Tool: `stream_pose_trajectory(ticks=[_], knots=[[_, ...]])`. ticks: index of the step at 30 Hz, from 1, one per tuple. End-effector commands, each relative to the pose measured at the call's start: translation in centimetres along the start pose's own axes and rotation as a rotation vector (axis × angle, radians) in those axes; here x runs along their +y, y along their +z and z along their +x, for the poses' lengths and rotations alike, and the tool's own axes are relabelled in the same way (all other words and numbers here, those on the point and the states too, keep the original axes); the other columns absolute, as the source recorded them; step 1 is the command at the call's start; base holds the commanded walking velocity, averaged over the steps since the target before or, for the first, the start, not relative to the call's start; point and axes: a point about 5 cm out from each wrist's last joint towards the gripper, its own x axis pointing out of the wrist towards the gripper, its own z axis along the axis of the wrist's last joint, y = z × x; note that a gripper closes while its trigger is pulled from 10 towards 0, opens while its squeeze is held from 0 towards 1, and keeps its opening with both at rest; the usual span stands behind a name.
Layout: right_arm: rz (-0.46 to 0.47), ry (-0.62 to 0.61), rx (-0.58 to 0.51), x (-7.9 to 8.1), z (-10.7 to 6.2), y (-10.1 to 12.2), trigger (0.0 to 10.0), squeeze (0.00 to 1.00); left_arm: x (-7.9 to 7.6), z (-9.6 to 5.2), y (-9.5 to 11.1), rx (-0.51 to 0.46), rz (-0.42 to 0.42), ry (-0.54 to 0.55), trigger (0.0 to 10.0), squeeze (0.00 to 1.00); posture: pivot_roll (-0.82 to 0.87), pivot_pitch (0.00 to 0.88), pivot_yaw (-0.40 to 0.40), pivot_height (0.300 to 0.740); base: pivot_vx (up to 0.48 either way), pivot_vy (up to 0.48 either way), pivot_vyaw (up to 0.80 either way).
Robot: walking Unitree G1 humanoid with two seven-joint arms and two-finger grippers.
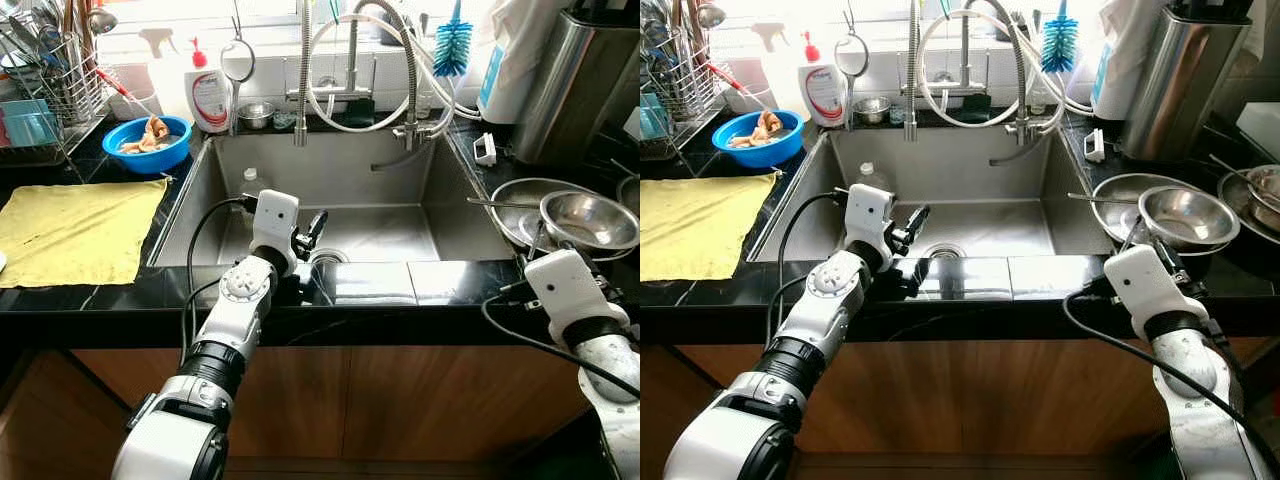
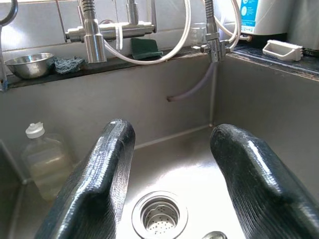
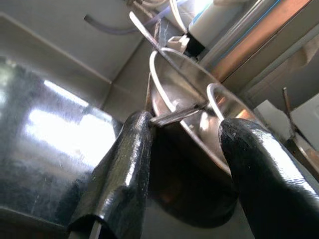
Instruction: Kitchen organization
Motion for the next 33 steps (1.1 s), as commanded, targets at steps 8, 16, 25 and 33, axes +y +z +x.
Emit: stream_pose_trajectory(ticks=[8, 16, 25, 33], knots=[[-0.005, 0.028, -0.033, 0.2, 0.6, 0.6, 10.0, 0.00, 0.3, -0.2, -0.2, 0.014, -0.002, 0.016, 10.0, 0.00, -0.04, 0.000, 0.058, 0.740, 0.000, 0.000, 0.00], [-0.009, 0.033, -0.048, 0.2, 0.7, 0.8, 0.5, 0.00, 0.3, -0.1, -0.2, 0.016, -0.003, 0.018, 10.0, 0.00, -0.04, 0.000, 0.057, 0.740, 0.000, 0.000, 0.00], [-0.005, 0.042, -0.053, 0.4, 0.8, 0.9, 0.0, 0.00, 0.2, -0.1, -0.3, 0.019, -0.003, 0.016, 10.0, 0.00, -0.04, 0.000, 0.058, 0.740, 0.000, 0.000, 0.00], [-0.003, 0.039, -0.088, 0.3, 0.8, 1.5, 0.0, 0.00, 0.3, -0.1, -0.2, 0.018, -0.001, 0.019, 10.0, 0.00, -0.04, 0.000, 0.057, 0.740, 0.000, 0.000, 0.00]])
